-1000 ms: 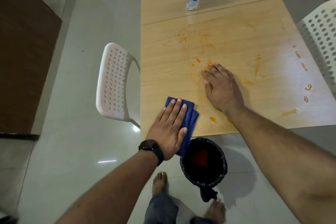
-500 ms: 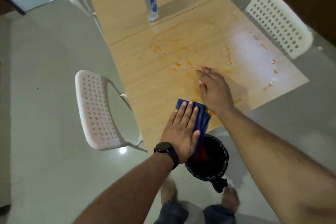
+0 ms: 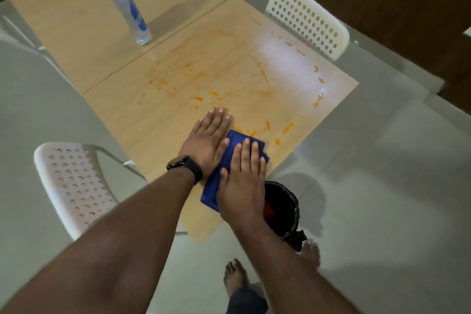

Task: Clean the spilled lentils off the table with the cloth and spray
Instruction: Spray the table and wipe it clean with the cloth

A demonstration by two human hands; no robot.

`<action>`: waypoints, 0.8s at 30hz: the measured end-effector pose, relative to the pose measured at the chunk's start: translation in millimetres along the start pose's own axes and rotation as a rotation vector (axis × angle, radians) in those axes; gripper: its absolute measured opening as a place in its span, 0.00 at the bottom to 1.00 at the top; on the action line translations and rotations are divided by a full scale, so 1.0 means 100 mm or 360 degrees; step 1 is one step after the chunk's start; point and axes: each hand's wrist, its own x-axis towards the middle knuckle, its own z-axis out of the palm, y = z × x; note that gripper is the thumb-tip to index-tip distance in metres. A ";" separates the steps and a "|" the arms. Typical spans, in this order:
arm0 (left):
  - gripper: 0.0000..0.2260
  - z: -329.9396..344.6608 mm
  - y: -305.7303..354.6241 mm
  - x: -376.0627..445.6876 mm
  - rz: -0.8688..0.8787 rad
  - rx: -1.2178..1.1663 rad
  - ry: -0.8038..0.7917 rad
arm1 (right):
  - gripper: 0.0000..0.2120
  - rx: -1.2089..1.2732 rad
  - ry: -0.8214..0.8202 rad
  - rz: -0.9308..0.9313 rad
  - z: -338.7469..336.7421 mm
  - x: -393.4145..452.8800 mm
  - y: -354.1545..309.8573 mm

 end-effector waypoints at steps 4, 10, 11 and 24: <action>0.27 0.08 0.01 0.02 -0.0014 0.0075 0.0096 | 0.36 -0.0069 0.0045 0.0191 0.06 0.10 -0.01; 0.28 0.09 0.03 0.02 -0.0025 0.0101 0.0129 | 0.36 -0.0132 0.0140 0.0348 -0.10 0.58 0.43; 0.28 0.09 0.02 0.01 -0.0031 0.0112 0.0125 | 0.37 -0.0121 0.0132 0.0366 -0.11 0.58 0.39; 0.31 0.12 0.16 0.24 -0.0079 0.0156 0.0089 | 0.36 -0.0120 0.0065 0.0852 -0.13 0.96 0.51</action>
